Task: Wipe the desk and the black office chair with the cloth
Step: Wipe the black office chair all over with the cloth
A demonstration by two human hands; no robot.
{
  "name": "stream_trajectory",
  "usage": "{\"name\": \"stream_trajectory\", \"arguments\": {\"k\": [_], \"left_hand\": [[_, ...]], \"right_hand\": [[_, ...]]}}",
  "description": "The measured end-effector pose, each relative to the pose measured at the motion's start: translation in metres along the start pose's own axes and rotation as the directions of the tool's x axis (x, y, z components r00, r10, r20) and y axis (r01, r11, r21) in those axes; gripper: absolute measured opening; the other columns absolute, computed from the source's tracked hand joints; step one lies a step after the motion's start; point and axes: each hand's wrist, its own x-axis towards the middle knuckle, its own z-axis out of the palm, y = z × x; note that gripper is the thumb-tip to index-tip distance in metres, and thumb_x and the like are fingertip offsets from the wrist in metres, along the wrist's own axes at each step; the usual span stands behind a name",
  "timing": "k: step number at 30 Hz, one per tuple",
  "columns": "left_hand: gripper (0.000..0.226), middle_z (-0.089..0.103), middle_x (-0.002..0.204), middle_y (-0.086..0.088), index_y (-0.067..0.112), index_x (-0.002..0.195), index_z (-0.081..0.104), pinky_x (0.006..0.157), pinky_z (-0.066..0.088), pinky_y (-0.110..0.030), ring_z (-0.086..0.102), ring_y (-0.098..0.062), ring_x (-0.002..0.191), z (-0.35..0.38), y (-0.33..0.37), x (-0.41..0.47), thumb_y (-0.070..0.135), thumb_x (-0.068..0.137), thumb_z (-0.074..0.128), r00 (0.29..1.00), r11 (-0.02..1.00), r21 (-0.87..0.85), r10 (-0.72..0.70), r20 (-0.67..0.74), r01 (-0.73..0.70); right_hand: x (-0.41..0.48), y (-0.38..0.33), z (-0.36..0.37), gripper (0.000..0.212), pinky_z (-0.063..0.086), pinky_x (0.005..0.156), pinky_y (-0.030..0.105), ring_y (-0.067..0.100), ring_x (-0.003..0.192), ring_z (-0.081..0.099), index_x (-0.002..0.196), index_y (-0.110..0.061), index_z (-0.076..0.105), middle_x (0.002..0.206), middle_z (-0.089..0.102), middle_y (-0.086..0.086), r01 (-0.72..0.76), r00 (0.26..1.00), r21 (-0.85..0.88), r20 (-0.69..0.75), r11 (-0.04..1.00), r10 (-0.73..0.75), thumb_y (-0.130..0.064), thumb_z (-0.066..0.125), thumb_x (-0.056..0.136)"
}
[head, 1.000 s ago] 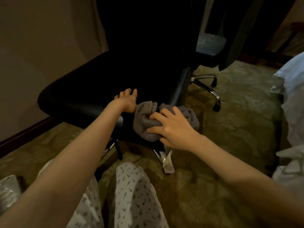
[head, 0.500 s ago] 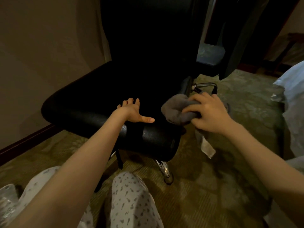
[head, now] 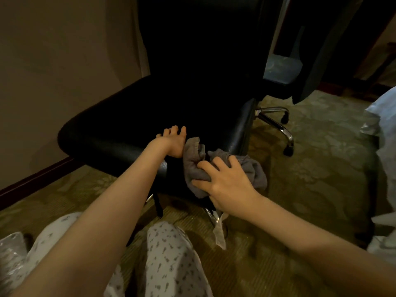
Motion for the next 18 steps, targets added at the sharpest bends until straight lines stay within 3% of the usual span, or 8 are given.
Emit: {"name": "stream_trajectory", "arguments": {"k": [3, 8, 14, 16, 18], "left_hand": [[0.084, -0.004, 0.157, -0.015, 0.012, 0.150, -0.007, 0.114, 0.014, -0.046, 0.003, -0.036, 0.143, 0.001, 0.000, 0.000, 0.037, 0.094, 0.051, 1.000, 1.000, 0.017, 0.005, -0.019, -0.005], [0.080, -0.003, 0.157, -0.014, 0.013, 0.150, -0.005, 0.115, 0.012, -0.044, 0.003, -0.035, 0.144, 0.002, -0.003, -0.003, 0.034, 0.095, 0.049, 0.999, 0.999, -0.035, 0.017, -0.043, -0.019], [0.105, -0.007, 0.158, -0.010, 0.016, 0.151, -0.006, 0.117, 0.009, -0.045, -0.001, -0.033, 0.145, 0.001, 0.007, -0.015, 0.067, 0.079, 0.052, 0.998, 0.995, -0.098, -0.041, -0.043, 0.036], [0.106, -0.008, 0.158, -0.010, 0.016, 0.151, -0.007, 0.117, 0.009, -0.046, -0.002, -0.033, 0.145, -0.001, 0.006, -0.016, 0.068, 0.079, 0.051, 0.999, 0.995, -0.098, -0.037, -0.027, 0.034], [0.104, -0.008, 0.158, -0.011, 0.015, 0.151, -0.008, 0.116, 0.009, -0.045, -0.002, -0.034, 0.145, -0.002, 0.006, -0.015, 0.066, 0.081, 0.049, 1.000, 0.996, -0.088, -0.015, -0.009, 0.014]], "right_hand": [[-0.004, 0.001, -0.005, 0.041, 0.027, 0.078, 0.042, 0.028, 0.096, 0.038, 0.095, -0.027, 0.075, 0.114, 0.063, 0.008, 0.075, 0.997, -0.081, 0.040, 0.994, -0.072, -0.028, 0.082, 0.055], [-0.009, -0.004, -0.009, 0.037, 0.027, 0.080, 0.042, 0.028, 0.098, 0.037, 0.092, -0.026, 0.076, 0.115, 0.062, 0.007, 0.073, 0.995, -0.072, 0.076, 0.995, -0.068, -0.027, 0.082, 0.055], [-0.032, -0.005, -0.020, 0.018, 0.028, 0.078, 0.040, 0.027, 0.097, 0.041, 0.083, -0.030, 0.074, 0.109, 0.060, 0.002, 0.218, 0.966, -0.041, 0.153, 0.975, -0.209, -0.027, 0.072, 0.065], [-0.038, -0.001, -0.029, 0.018, 0.029, 0.076, 0.041, 0.026, 0.094, 0.046, 0.079, -0.031, 0.073, 0.104, 0.061, 0.000, 0.186, 0.971, -0.030, 0.156, 0.982, -0.180, -0.033, 0.070, 0.061], [-0.037, 0.009, -0.036, 0.023, 0.027, 0.076, 0.040, 0.025, 0.093, 0.044, 0.078, -0.031, 0.072, 0.102, 0.061, 0.001, 0.045, 0.996, -0.006, 0.072, 0.999, -0.045, -0.034, 0.052, 0.065]]}}
